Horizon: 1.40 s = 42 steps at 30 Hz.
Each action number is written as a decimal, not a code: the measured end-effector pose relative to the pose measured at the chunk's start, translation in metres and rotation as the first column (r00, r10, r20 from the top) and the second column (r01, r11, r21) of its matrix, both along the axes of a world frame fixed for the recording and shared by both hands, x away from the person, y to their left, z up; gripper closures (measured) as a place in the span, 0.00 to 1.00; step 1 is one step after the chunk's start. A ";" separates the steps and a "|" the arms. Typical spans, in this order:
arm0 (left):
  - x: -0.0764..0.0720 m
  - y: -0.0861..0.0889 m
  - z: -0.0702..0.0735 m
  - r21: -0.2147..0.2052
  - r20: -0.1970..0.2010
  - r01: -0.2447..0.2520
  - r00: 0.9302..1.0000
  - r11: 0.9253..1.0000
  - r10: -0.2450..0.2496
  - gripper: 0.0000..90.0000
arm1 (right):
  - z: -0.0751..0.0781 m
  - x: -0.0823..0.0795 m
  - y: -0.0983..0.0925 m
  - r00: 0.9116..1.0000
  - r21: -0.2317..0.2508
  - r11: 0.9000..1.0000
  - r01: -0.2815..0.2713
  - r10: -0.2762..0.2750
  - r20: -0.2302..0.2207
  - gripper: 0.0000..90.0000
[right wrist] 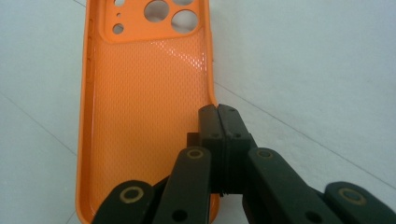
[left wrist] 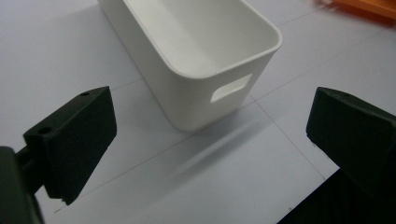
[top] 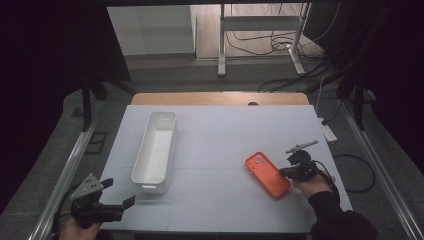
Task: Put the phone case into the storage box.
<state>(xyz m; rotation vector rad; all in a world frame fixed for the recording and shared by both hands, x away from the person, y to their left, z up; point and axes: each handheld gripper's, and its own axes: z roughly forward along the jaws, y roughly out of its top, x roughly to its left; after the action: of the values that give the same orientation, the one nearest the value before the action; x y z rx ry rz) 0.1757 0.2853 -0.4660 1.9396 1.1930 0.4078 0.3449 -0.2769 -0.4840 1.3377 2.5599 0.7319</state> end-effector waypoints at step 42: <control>0.042 -0.026 0.023 -0.118 0.022 0.102 0.995 0.988 -0.100 0.00 | 0.049 -0.020 0.004 0.975 0.159 0.987 -0.018 -0.017 0.220 0.99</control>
<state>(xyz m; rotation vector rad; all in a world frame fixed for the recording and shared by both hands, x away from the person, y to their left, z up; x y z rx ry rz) 0.2180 0.2596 -0.4427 1.8812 1.0793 0.2925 0.3245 -0.2725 -0.4350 1.2208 2.3696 1.0432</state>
